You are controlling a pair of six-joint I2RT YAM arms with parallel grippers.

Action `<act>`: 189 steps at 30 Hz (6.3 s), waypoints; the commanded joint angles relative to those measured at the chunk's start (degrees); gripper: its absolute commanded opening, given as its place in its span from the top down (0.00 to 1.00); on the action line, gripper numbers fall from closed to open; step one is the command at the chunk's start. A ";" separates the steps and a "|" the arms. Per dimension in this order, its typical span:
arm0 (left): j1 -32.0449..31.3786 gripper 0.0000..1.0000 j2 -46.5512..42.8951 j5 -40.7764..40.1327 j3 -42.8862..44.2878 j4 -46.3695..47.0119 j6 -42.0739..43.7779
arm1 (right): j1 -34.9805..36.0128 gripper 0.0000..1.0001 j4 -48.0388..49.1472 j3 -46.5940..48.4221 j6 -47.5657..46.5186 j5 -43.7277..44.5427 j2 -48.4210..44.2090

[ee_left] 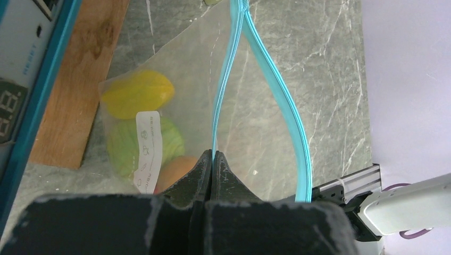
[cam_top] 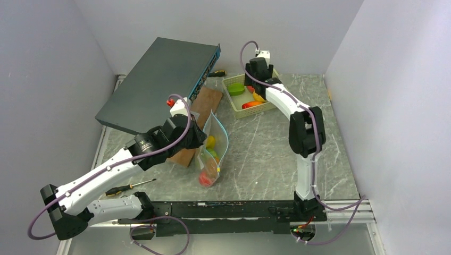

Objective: Place the food in the zip-top bag and seal the zipper
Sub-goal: Pick up the fake fruit from the bin, then place the fake fruit in the zipper food storage bag, then pick up the fake fruit from the bin.

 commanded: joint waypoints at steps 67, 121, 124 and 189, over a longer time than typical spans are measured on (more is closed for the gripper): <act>0.94 1.00 1.75 5.83 3.32 1.68 2.90 | 9.59 0.82 13.06 -37.42 13.96 -38.18 -47.06; 0.85 1.00 0.62 5.12 1.67 1.71 1.84 | 21.69 0.06 27.44 -52.27 2.93 -49.00 -54.82; 0.88 1.00 0.39 5.02 1.28 1.94 1.78 | 21.83 0.07 26.25 -50.86 2.91 -48.49 -55.81; 0.84 1.00 6.65 7.06 4.85 0.18 1.23 | -7.69 0.05 -11.03 17.49 -5.55 7.42 18.94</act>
